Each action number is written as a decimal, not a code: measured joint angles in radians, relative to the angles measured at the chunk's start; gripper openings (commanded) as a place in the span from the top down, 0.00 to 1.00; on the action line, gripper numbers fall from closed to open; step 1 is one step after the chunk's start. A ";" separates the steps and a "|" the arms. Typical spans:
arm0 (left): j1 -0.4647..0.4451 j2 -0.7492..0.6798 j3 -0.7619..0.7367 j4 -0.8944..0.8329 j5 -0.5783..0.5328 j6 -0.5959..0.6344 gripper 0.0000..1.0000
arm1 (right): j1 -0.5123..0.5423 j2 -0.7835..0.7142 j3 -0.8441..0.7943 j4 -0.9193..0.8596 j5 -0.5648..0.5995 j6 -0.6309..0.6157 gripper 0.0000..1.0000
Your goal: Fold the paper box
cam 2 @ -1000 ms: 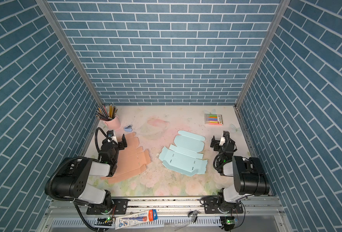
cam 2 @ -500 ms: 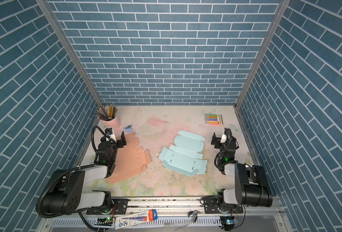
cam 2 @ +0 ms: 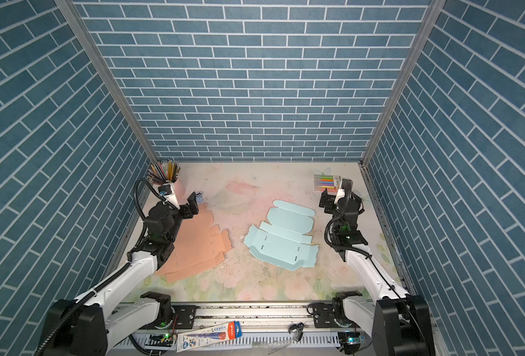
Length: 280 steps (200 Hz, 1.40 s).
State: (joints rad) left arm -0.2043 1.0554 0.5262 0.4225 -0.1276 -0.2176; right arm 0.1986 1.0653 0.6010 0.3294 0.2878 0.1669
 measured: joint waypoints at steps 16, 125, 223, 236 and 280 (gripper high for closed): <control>-0.018 0.014 0.059 -0.091 0.047 -0.057 0.12 | 0.027 -0.009 0.029 -0.106 0.000 0.056 0.02; -0.364 0.195 0.184 -0.343 0.332 -0.224 0.12 | 0.160 0.058 0.088 -0.472 -0.371 0.251 0.10; -0.438 0.507 0.240 -0.291 0.439 -0.246 0.24 | 0.307 0.031 -0.040 -0.491 -0.415 0.291 0.20; -0.438 0.534 0.240 -0.278 0.442 -0.250 0.27 | 0.319 0.031 -0.040 -0.491 -0.415 0.297 0.20; -0.438 0.562 0.219 -0.222 0.463 -0.285 0.44 | 0.349 0.031 -0.040 -0.494 -0.415 0.308 0.20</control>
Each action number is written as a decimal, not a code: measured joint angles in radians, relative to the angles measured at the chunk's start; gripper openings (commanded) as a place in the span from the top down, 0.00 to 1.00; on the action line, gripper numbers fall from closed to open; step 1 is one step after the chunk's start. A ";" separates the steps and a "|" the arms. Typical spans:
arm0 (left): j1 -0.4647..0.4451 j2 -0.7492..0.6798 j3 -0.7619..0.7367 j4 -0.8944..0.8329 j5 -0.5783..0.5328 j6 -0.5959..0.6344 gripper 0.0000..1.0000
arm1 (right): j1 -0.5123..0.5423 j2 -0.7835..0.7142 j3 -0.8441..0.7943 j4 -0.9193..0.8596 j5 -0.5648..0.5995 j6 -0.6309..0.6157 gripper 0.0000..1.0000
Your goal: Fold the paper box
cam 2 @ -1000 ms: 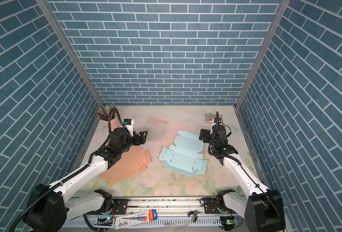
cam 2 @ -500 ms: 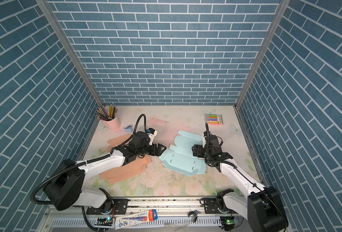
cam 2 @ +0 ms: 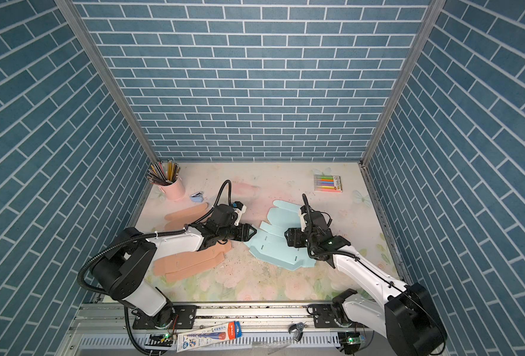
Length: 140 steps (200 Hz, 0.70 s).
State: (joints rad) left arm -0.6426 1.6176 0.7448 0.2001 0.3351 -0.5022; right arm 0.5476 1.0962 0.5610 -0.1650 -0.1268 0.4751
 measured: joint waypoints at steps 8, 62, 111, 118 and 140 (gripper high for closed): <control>0.000 0.000 -0.002 0.009 0.005 -0.003 0.47 | 0.002 0.000 0.000 0.000 -0.001 0.000 0.20; -0.002 0.010 -0.007 0.043 0.022 -0.022 0.56 | 0.003 0.003 0.000 0.008 -0.018 0.016 0.20; -0.004 0.045 -0.007 0.055 0.018 -0.026 0.59 | 0.004 -0.001 -0.002 0.010 -0.023 0.019 0.20; -0.004 0.047 -0.008 0.054 0.018 -0.027 0.60 | 0.004 -0.005 -0.004 0.010 -0.024 0.019 0.20; -0.004 0.047 -0.008 0.058 0.017 -0.030 0.66 | 0.004 -0.023 -0.015 0.010 -0.024 0.019 0.20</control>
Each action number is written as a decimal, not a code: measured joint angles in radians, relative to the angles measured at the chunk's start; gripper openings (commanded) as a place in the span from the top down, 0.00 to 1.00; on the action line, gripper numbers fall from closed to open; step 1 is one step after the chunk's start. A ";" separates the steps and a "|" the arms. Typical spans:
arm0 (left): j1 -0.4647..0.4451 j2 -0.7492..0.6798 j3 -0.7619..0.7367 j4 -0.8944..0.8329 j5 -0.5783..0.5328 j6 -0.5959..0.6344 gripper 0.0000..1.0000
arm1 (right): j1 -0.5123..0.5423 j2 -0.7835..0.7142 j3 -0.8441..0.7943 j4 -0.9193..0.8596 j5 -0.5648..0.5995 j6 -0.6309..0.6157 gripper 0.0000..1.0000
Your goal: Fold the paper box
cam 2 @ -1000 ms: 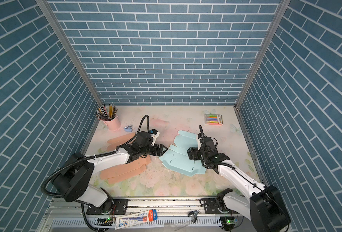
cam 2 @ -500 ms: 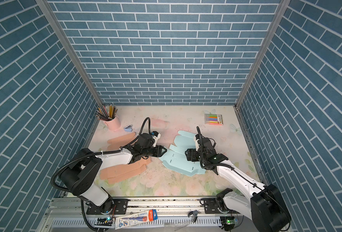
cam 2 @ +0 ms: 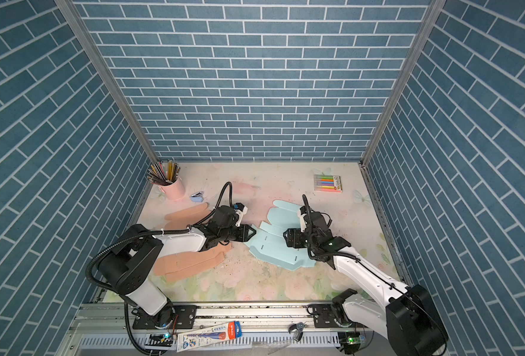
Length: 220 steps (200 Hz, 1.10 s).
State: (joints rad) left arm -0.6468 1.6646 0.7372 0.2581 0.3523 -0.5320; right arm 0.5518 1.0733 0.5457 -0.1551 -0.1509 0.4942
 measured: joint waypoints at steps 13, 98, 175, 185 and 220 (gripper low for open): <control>0.000 0.000 -0.002 0.003 0.000 -0.004 0.70 | 0.000 -0.008 -0.006 0.000 0.000 0.000 0.20; -0.008 0.000 -0.043 0.041 -0.003 -0.041 0.87 | 0.000 -0.080 -0.022 0.002 -0.024 0.008 0.21; -0.012 -0.037 -0.085 0.085 -0.011 -0.112 0.98 | 0.000 -0.164 -0.022 -0.001 -0.037 0.026 0.21; -0.013 -0.051 -0.092 0.093 -0.016 -0.127 0.99 | 0.000 -0.172 -0.022 -0.002 -0.037 0.026 0.21; -0.013 -0.137 -0.163 0.171 -0.068 -0.234 1.00 | 0.000 -0.195 -0.022 -0.002 -0.038 0.039 0.21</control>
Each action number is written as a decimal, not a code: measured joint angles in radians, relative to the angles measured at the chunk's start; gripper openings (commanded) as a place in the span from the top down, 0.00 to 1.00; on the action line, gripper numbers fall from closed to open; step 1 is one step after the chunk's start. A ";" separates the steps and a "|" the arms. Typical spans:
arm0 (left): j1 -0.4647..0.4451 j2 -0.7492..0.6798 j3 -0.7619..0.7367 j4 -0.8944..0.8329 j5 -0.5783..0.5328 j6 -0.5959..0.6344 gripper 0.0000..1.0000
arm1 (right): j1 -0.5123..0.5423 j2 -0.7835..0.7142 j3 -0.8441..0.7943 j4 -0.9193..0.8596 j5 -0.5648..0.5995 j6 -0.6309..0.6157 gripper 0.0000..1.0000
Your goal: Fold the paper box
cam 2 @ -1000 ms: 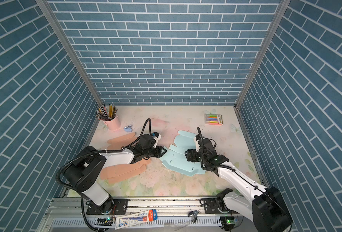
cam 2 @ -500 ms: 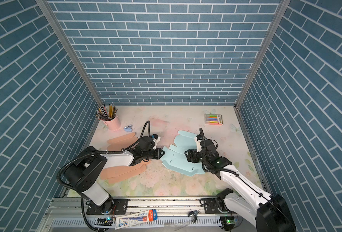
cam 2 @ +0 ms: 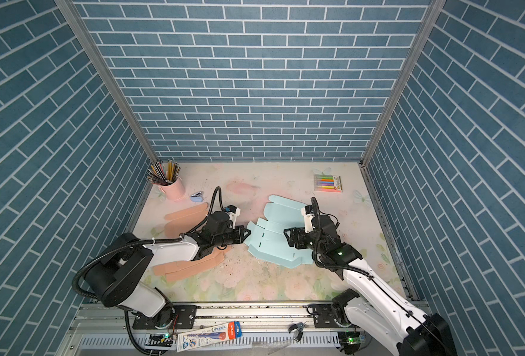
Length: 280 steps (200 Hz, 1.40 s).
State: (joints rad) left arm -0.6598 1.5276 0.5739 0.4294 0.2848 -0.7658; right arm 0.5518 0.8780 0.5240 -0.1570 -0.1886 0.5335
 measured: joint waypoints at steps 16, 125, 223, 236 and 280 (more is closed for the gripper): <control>0.000 -0.035 -0.047 0.066 -0.046 -0.072 1.00 | 0.000 -0.012 0.000 0.000 -0.003 0.013 0.21; -0.060 0.092 -0.135 0.439 -0.269 -0.437 1.00 | -0.006 -0.064 -0.279 0.219 -0.116 0.311 0.22; -0.147 0.161 -0.140 0.568 -0.299 -0.538 1.00 | -0.142 -0.003 -0.489 0.593 -0.217 0.603 0.29; -0.151 0.167 -0.140 0.579 -0.299 -0.544 1.00 | -0.158 0.031 -0.499 0.614 -0.221 0.618 0.30; -0.157 0.169 -0.140 0.579 -0.291 -0.547 1.00 | -0.179 0.102 -0.499 0.666 -0.223 0.640 0.34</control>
State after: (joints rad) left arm -0.8169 1.6962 0.4339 1.0084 -0.0067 -1.3132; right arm 0.3733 0.9798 0.0250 0.5095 -0.4114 1.1740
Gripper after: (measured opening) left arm 0.062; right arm 0.681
